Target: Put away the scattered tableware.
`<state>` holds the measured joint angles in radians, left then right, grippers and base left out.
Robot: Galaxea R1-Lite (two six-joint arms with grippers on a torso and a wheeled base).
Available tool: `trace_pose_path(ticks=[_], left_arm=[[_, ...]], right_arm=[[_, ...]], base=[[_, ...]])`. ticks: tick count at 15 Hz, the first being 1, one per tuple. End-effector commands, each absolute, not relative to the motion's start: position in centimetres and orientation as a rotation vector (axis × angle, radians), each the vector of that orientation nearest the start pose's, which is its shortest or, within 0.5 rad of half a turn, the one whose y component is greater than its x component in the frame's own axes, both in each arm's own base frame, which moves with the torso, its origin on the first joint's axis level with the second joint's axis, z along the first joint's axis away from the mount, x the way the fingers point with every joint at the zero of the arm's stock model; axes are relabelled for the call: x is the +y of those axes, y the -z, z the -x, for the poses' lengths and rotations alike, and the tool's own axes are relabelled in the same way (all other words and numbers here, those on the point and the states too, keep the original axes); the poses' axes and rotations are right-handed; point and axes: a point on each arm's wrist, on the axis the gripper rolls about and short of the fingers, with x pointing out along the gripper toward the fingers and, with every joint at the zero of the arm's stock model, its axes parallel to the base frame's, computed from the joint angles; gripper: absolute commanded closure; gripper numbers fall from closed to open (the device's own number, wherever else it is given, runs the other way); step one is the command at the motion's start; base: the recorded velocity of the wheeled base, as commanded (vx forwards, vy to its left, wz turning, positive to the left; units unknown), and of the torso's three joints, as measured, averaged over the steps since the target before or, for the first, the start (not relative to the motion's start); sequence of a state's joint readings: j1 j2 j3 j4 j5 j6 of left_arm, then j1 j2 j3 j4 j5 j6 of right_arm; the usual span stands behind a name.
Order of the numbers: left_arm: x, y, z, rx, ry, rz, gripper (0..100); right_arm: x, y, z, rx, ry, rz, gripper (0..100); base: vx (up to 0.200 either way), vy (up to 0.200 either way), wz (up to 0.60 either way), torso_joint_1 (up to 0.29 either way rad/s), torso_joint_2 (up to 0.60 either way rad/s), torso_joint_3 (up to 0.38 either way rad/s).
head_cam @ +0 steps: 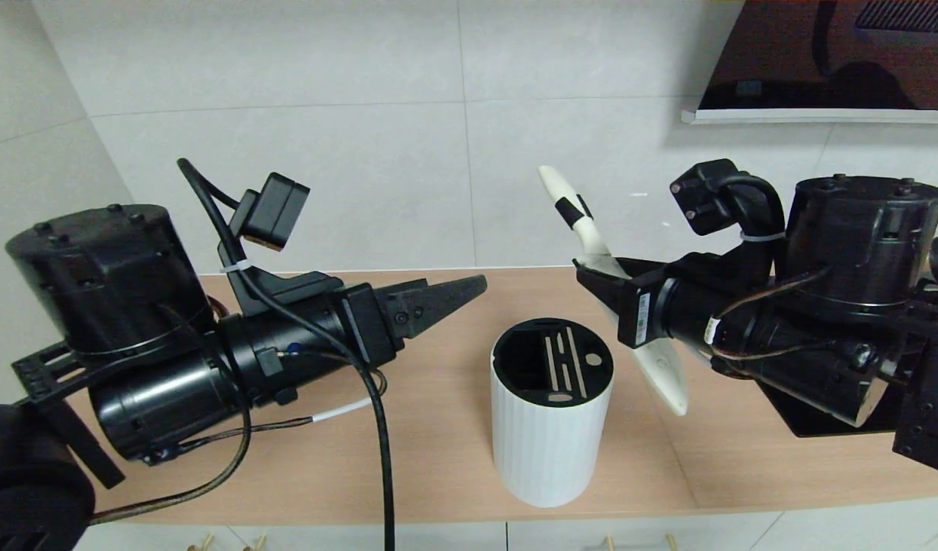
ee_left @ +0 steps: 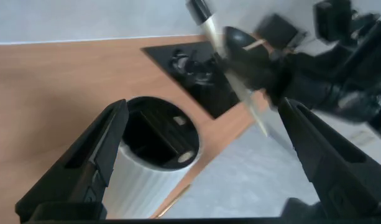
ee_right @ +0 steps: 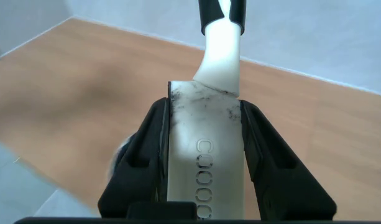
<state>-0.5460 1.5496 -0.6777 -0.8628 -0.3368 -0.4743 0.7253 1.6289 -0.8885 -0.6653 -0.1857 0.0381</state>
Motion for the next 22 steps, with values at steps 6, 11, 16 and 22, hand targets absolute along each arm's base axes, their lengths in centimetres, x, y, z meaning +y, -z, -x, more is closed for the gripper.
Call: trace_pose_path(ticks=[6, 11, 16, 22], left_arm=[[-17.9, -20.1, -23.2, 0.202, 0.958, 0.621, 0], [-19.4, -18.3, -24.4, 0.206, 0.891, 0.629, 0], [-20.5, -18.0, -24.9, 0.146, 0.881, 0.668, 0], [-20.6, -17.7, -25.1, 0.154, 0.878, 0.668, 0]], right_arm=[[22.2, -21.7, -20.8, 0.138, -0.635, -0.046, 100], [23.0, -21.6, -19.9, 0.146, -0.674, -0.049, 100], [23.7, -21.4, -19.1, 0.157, -0.707, -0.057, 100], [23.6, -20.8, -18.8, 0.173, -0.711, -0.045, 100]], base=[[0.0, 0.0, 0.0, 0.0, 0.0, 0.0], [0.0, 0.0, 0.0, 0.0, 0.0, 0.0], [0.0, 0.0, 0.0, 0.0, 0.0, 0.0], [0.0, 0.0, 0.0, 0.0, 0.0, 0.0]])
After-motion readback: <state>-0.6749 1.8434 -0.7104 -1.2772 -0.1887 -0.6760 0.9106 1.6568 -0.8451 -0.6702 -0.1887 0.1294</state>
